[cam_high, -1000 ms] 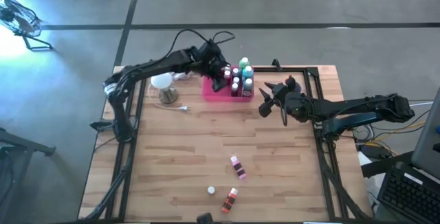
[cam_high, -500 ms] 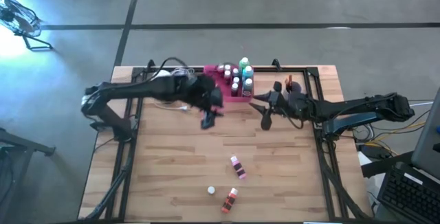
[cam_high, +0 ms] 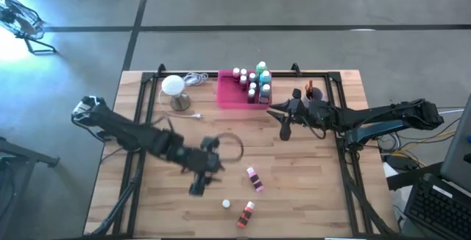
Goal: Pick & Place Paint Supplies
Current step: Put the yellow black paint bottle into the pink bin
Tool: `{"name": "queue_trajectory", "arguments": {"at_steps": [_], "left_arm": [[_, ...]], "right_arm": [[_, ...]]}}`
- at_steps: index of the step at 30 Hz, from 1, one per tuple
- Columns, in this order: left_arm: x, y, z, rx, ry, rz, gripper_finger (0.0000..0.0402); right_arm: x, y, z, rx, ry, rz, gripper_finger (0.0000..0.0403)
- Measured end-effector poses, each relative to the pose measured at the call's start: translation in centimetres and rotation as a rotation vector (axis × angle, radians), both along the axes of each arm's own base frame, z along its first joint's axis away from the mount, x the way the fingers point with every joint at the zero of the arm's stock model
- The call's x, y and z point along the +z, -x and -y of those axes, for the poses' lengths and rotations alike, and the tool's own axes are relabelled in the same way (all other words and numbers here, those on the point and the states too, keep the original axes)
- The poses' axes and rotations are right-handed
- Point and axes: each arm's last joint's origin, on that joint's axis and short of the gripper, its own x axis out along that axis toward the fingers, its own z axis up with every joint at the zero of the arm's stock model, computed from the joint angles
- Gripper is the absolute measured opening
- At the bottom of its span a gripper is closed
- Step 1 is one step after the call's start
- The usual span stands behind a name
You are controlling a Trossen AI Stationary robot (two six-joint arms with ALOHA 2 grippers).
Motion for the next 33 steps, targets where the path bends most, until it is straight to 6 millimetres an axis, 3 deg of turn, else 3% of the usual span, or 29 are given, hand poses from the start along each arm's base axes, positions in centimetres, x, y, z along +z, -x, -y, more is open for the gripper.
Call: {"name": "queue_trajectory", "arguments": {"at_steps": [3, 6, 12, 18, 33], "left_arm": [[-1.9, 0.5, 2.5, -0.104, -0.010, 0.049, 0.0179], [-3.4, 1.0, 3.6, -0.142, 0.006, 0.078, 0.0179], [-4.6, 0.9, 4.1, -0.177, -0.003, 0.131, 0.0185], [-6.6, 0.5, 4.1, -0.177, -0.013, 0.075, 0.0223], [-8.1, -1.0, 4.5, -0.167, -0.015, 0.019, 0.0225]], "right_arm": [[0.0, 0.0, -0.2, 0.006, -0.006, 0.002, 0.0084], [0.0, 0.0, -0.5, 0.019, -0.006, 0.000, 0.0076], [0.0, -0.1, -1.1, 0.047, -0.017, 0.003, 0.0063], [0.0, -0.1, -1.7, 0.070, -0.026, 0.007, 0.0059], [-0.1, -0.1, -1.8, 0.077, -0.024, -0.004, 0.0109]]}}
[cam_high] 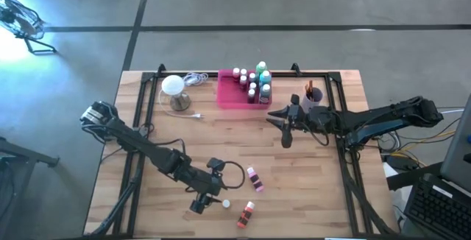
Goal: Pick & Place Paint Supplies
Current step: Put the yellow black paint bottle into the pink bin
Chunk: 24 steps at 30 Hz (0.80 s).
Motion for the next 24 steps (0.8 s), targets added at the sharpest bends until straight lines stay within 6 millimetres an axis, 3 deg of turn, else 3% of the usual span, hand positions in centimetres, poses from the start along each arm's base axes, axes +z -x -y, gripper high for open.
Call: {"name": "queue_trajectory", "arguments": {"at_steps": [17, 24], "left_arm": [[3.5, -0.8, 0.4, 0.030, 0.100, 0.087, 0.0224], [2.0, 0.6, 0.8, 0.036, -0.050, -0.025, 0.0223]], "right_arm": [[-0.6, 0.2, -0.9, 0.013, -0.107, -0.008, 0.0151], [-1.4, 0.4, -1.6, 0.036, -0.140, -0.021, 0.0163]]}}
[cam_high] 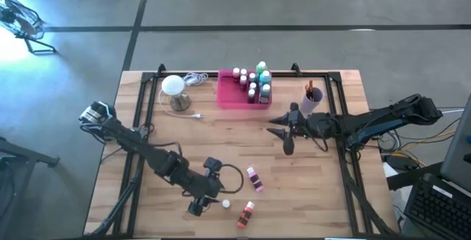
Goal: Pick & Place Paint Supplies
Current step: Put the yellow black paint bottle into the pink bin
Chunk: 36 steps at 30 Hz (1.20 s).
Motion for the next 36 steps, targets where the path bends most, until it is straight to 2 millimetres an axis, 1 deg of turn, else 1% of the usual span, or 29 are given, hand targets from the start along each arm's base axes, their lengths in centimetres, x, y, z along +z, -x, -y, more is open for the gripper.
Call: {"name": "queue_trajectory", "arguments": {"at_steps": [4, 10, 13, 20, 27, 36], "left_arm": [[-0.5, 0.0, 0.8, 0.050, -0.054, 0.026, 0.0220], [-3.7, -0.4, 2.5, 0.007, -0.090, -0.074, 0.0216], [-4.4, -0.9, 3.0, 0.000, -0.075, -0.091, 0.0216], [-4.6, -1.8, 3.6, -0.021, -0.075, -0.088, 0.0213], [-4.9, -2.0, 3.6, -0.035, -0.094, -0.082, 0.0213], [-4.8, -2.5, 3.4, -0.038, -0.089, -0.046, 0.0213]], "right_arm": [[0.0, 0.0, -0.3, 0.011, -0.014, 0.004, 0.0168], [0.0, 0.0, -0.5, 0.020, -0.015, 0.012, 0.0174], [0.1, 0.0, -0.5, 0.017, -0.011, 0.012, 0.0172], [0.1, 0.0, -0.5, 0.016, -0.015, 0.014, 0.0152], [0.1, 0.0, -0.5, 0.017, -0.010, 0.017, 0.0129], [0.2, 0.0, -0.5, 0.018, -0.009, 0.025, 0.0106]]}}
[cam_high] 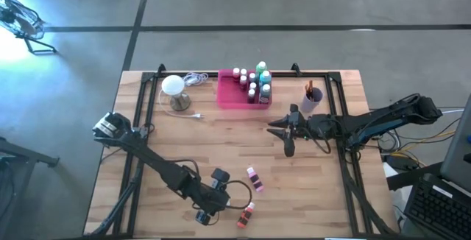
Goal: Pick & Place Paint Supplies
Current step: Put the yellow black paint bottle into the pink bin
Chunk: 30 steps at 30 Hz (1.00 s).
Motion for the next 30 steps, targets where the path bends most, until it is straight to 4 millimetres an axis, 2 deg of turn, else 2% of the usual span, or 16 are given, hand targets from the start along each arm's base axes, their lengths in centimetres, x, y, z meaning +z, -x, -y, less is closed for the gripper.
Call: {"name": "queue_trajectory", "arguments": {"at_steps": [15, 19, 30], "left_arm": [[0.0, -0.3, -0.3, 0.011, 0.011, 0.010, 0.0213], [-0.6, -0.6, -0.2, 0.000, 0.027, -0.007, 0.0213], [-1.1, -1.1, -0.3, -0.012, 0.068, -0.035, 0.0213]], "right_arm": [[0.0, 0.0, 0.0, 0.000, 0.001, 0.001, 0.0070], [0.0, 0.0, 0.0, 0.000, 0.001, 0.004, 0.0064], [0.0, 0.0, 0.0, 0.000, 0.003, 0.005, 0.0092]]}}
